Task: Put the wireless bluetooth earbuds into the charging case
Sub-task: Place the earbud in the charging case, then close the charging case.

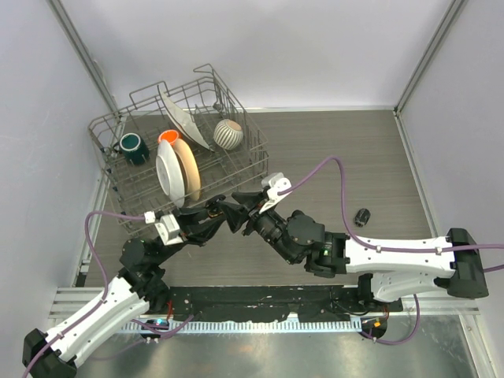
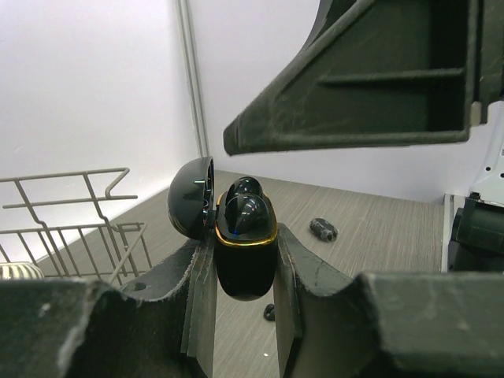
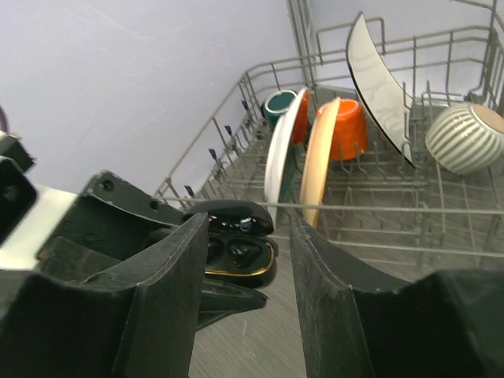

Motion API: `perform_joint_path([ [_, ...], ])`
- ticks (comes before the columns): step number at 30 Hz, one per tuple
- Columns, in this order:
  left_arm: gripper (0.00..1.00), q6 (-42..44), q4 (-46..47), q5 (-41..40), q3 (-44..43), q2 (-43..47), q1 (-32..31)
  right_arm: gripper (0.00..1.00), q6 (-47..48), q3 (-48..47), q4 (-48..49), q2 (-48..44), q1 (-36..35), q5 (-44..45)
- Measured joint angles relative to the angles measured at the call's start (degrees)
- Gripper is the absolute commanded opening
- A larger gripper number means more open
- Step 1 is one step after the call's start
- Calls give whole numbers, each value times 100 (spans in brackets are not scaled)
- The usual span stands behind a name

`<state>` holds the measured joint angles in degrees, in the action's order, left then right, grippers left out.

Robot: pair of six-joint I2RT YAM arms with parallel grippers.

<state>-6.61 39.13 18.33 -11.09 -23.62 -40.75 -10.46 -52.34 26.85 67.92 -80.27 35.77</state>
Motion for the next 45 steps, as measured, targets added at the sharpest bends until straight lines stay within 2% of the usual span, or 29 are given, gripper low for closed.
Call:
perform_joint_path([
  [4,0,-9,2,42,0,2,0,52,-208,-201,-664,92,17,240],
  [7,0,-37,2,111,0,7,0,58,-358,-573,-1250,129,55,310],
  [8,0,-46,2,129,0,7,0,69,-400,-691,-1364,129,72,334],
  [10,0,-50,2,177,0,4,0,73,-629,-955,-1770,131,190,398],
  [13,0,-52,0,229,0,7,0,77,-1272,-1478,-2717,146,846,225],
  [14,0,-50,0,240,0,7,0,84,-1495,-1552,-2938,138,1200,129],
  [18,0,-48,-20,291,-2,7,0,89,-2361,-1357,-3560,4,2391,-402],
  [23,0,-46,-33,337,-2,-15,0,90,-3222,-1320,-4334,20,3136,-1543],
  [28,0,-48,-42,396,-35,-144,0,90,-3722,-1641,-4979,319,3515,-2251],
  [32,0,-50,-11,476,-109,-223,0,90,-3862,-1738,-4745,302,3521,-2684],
  [35,0,-76,79,525,-109,-267,0,91,-3895,-951,-3700,-356,3521,-2929],
  [37,0,-96,166,544,-109,-328,0,91,-3915,-566,-3434,-835,3526,-2964],
  [39,0,-109,223,590,-111,-407,0,91,-3849,-664,-3451,-920,3541,-2988],
  [45,0,-199,264,1036,-376,-964,0,91,-3519,-1421,-3650,-223,3550,-3534],
])
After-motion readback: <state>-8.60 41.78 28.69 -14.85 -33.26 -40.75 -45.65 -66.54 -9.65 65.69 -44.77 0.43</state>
